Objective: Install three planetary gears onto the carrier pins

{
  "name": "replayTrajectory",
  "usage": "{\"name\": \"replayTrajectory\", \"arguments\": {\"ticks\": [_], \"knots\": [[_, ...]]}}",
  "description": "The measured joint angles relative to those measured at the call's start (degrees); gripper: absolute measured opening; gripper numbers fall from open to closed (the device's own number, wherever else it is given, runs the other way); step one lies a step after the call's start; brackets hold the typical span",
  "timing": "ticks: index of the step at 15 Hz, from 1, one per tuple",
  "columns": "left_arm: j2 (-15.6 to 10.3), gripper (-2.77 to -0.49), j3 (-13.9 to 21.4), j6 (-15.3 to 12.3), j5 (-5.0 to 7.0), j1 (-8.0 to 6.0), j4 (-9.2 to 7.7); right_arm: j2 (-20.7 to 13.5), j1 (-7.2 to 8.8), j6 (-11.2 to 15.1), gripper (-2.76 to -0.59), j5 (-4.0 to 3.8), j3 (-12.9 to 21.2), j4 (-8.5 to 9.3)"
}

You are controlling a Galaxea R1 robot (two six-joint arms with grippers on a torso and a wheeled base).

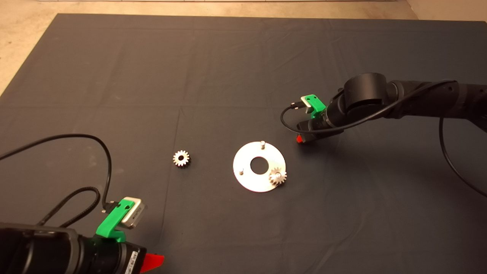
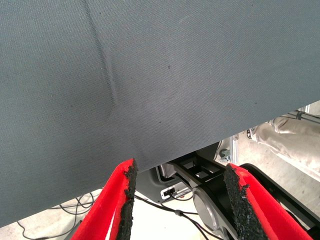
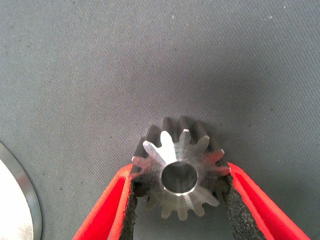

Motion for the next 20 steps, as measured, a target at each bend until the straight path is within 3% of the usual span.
{"name": "replayTrajectory", "arguments": {"ticks": [12,20], "knots": [[0.0,-2.08,0.0,0.0,0.0,0.0,0.0,0.0,0.01,0.0,-2.35,-0.38,0.4,-0.02],[0.0,-2.08,0.0,0.0,0.0,0.0,0.0,0.0,0.55,0.6,-2.41,-1.38,7.8,-0.02]]}}
